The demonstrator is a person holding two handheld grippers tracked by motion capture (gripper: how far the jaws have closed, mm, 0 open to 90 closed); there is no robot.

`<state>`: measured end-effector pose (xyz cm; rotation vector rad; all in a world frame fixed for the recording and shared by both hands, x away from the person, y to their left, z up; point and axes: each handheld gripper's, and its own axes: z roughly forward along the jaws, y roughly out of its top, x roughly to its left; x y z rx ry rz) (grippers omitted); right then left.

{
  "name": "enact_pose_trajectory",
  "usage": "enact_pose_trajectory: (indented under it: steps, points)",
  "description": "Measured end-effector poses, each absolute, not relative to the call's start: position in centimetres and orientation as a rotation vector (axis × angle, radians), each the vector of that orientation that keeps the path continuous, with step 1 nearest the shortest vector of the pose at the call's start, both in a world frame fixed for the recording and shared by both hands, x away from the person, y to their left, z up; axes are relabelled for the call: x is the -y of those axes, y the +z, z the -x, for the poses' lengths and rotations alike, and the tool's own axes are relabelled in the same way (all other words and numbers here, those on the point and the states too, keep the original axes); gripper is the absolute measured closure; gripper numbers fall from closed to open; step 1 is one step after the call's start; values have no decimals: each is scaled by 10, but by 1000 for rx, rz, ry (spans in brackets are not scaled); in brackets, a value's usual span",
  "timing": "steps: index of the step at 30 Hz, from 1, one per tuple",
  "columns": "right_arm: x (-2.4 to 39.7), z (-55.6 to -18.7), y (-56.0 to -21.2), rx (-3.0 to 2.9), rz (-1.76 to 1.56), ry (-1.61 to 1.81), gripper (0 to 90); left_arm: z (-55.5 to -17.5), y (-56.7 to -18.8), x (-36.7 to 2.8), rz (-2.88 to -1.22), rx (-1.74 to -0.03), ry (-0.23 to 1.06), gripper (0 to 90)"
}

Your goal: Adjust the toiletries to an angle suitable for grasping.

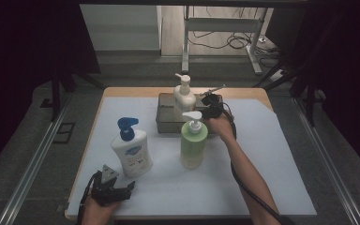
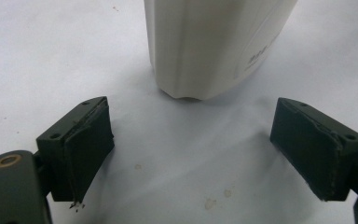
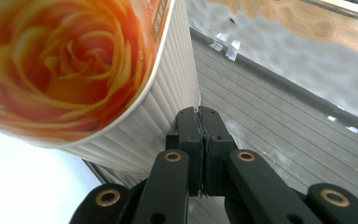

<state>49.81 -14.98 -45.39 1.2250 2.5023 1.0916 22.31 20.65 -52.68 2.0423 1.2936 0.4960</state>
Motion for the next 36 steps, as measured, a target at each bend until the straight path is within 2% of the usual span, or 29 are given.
enact_pose_trajectory:
  steps: [36]
  points:
    - [117,-506,-461,-2599,-1145,1102,878,-223,-527,-207,-2042,-1294,494,125]
